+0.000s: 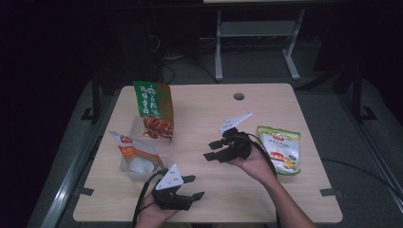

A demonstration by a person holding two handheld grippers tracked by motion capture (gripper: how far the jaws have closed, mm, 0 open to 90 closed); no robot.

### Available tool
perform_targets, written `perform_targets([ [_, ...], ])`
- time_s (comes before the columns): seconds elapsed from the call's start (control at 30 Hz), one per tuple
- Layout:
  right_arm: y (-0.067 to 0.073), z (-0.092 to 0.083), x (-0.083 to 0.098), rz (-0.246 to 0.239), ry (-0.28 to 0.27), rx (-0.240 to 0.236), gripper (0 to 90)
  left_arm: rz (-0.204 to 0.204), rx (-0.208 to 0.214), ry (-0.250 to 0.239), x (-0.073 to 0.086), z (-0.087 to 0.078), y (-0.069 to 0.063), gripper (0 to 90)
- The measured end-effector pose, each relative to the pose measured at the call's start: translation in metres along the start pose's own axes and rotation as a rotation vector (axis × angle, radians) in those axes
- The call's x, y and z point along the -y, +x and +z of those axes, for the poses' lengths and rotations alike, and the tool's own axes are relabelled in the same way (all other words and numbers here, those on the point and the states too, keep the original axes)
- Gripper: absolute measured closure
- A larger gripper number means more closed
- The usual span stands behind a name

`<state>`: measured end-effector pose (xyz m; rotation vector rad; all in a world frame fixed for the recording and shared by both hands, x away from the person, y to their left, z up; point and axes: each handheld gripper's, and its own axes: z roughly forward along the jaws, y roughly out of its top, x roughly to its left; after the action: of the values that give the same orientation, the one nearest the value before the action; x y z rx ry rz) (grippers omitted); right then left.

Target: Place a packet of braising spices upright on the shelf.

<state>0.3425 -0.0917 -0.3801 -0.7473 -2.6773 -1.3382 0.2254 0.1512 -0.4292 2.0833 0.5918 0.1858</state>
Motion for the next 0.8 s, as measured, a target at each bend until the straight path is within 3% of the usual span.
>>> perform_targets([
  [0.17, -0.007, -0.019, 0.016, 0.029, -0.005, 0.040, 45.5, 0.001, 0.008, -0.008, -0.003, 0.004, 0.000, 37.5],
  [0.2, -0.010, -0.028, 0.025, 0.042, -0.004, 0.070, 44.7, 0.008, 0.011, -0.005, -0.006, 0.006, 0.000, 37.2],
  [0.43, -0.022, -0.057, 0.053, 0.105, -0.004, 0.144, 43.5, 0.025, 0.025, 0.002, -0.017, 0.017, -0.003, 36.4],
  [0.73, -0.037, -0.086, 0.077, 0.168, 0.023, 0.239, 41.1, 0.042, 0.043, 0.010, -0.032, 0.040, -0.007, 35.0],
  [0.8, -0.041, -0.097, 0.086, 0.199, 0.031, 0.278, 40.9, 0.041, 0.049, 0.015, -0.036, 0.046, -0.008, 34.9],
])
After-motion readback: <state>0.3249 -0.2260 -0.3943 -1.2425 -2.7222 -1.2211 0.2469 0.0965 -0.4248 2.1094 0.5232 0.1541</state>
